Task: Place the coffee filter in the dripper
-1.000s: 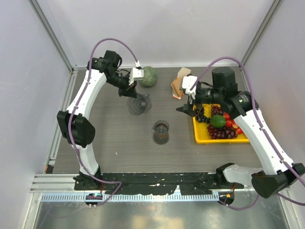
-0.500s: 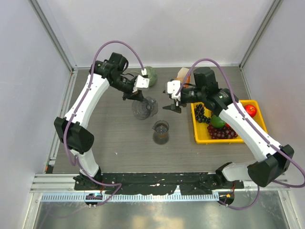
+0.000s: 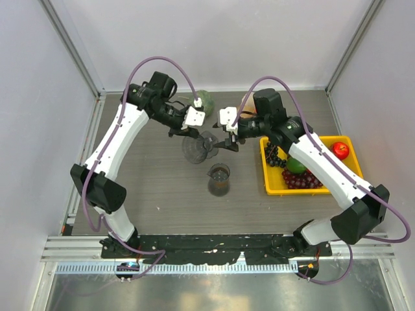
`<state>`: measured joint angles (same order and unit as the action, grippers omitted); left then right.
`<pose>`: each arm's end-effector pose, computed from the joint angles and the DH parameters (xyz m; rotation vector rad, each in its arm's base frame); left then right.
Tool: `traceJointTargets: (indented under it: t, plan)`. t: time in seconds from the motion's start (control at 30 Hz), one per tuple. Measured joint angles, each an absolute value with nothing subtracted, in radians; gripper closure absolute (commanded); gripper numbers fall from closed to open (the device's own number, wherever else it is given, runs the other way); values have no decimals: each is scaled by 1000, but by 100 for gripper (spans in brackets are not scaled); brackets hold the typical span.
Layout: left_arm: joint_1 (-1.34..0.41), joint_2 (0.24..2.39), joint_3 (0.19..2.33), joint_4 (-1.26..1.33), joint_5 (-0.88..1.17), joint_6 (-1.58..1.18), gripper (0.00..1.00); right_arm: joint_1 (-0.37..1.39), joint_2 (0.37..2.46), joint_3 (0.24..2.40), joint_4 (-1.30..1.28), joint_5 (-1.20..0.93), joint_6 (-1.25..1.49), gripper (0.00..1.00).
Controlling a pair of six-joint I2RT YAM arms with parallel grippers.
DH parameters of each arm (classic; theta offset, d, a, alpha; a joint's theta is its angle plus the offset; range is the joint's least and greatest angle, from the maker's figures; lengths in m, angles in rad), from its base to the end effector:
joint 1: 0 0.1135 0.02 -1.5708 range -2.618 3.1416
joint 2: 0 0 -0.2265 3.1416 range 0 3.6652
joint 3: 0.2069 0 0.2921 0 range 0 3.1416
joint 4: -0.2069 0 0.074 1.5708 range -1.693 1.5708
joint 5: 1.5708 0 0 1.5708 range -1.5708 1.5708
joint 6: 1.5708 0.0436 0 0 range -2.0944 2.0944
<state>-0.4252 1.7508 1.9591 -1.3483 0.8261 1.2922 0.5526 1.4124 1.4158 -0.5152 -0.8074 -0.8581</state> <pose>0.3248 -0.1823 0.3601 1.9066 1.3511 -0.7114 0.2905 0.2162 0.3471 -1.6023 1.1450 0.6365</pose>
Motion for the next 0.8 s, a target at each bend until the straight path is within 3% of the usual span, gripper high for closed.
traceJointTargets:
  t: [0.53, 0.6, 0.67, 0.73, 0.8]
  plan:
    - [-433, 1728, 1959, -1349, 841, 1306, 100, 603, 1437, 1418, -535, -794, -921, 56]
    - [-433, 1725, 1959, -1349, 843, 1310, 100, 609, 1439, 1419, -550, -789, -936, 62]
    - [-433, 1723, 1959, -1354, 846, 1313, 100, 614, 1441, 1422, -556, -783, -951, 80]
    - [-433, 1723, 1959, -1359, 852, 1313, 100, 616, 1441, 1428, -556, -775, -970, 91]
    - [-433, 1723, 1958, -1356, 857, 1312, 87, 618, 1441, 1434, -566, -777, -971, 95]
